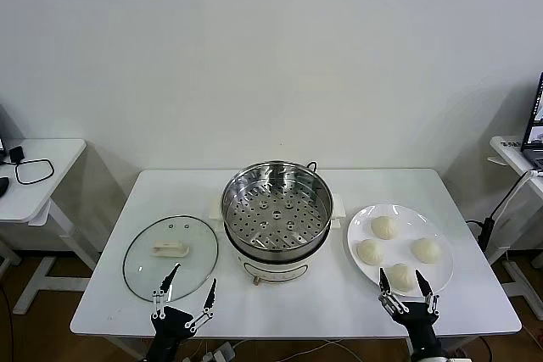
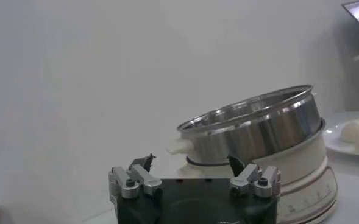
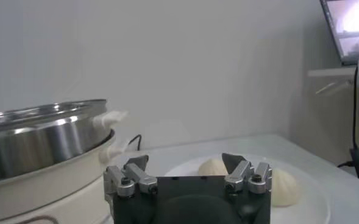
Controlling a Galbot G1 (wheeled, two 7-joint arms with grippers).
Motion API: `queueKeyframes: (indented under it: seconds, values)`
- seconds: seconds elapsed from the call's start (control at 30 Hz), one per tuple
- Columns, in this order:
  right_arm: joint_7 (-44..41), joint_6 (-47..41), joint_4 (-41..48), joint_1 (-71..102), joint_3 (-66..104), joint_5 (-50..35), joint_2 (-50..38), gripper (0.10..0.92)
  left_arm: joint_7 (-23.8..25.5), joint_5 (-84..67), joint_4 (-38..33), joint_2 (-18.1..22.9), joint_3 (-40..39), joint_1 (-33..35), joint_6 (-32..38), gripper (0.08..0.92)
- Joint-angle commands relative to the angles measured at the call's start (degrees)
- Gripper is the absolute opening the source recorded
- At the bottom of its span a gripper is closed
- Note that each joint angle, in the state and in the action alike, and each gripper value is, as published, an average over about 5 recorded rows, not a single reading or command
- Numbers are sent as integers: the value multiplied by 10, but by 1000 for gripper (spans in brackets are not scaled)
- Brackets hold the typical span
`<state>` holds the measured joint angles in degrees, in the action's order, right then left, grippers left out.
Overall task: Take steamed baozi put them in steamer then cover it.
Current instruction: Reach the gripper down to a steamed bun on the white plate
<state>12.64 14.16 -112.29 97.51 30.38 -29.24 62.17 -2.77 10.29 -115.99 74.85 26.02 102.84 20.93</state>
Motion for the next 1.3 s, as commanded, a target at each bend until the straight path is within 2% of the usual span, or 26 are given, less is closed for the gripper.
queueKeyframes:
  seconds: [0.03, 0.17, 0.27, 0.5, 0.63, 0.77, 0.87, 1.03, 1.1, 1.3]
  values:
    - [17, -30, -1, -39, 2, -10, -11, 823, -1, 0, -7, 0, -2, 2, 0, 823]
    - [42, -97, 10, -135, 5, -47, -46, 823, -2, 1, -11, -3, -8, 1, -4, 823]
    - [67, -132, 55, -230, -14, -67, -81, 823, -1, 1, -14, -4, -12, -1, -5, 823]
    - [38, -133, 225, -457, -152, -119, -171, 823, -2, -1, -27, -2, -14, -4, -6, 823]
    - [-22, -131, 338, -591, -251, -154, -205, 823, -3, -2, -32, -2, -15, -5, -9, 823]
    - [-149, -143, 424, -682, -351, -171, -233, 823, -3, -3, -36, -2, -16, -7, -10, 823]
    - [-280, -160, 474, -737, -414, -144, -256, 823, -3, -7, -38, -2, -15, -8, -11, 823]
    - [-589, -142, 559, -857, -527, -12, -274, 823, -3, -13, -41, -2, -13, -10, -13, 823]
    - [-688, -123, 595, -907, -570, 40, -268, 823, -3, -15, -41, -1, -13, -11, -14, 823]
    - [-845, -117, 658, -1002, -644, 168, -233, 823, -4, -18, -42, 2, -10, -11, -14, 823]
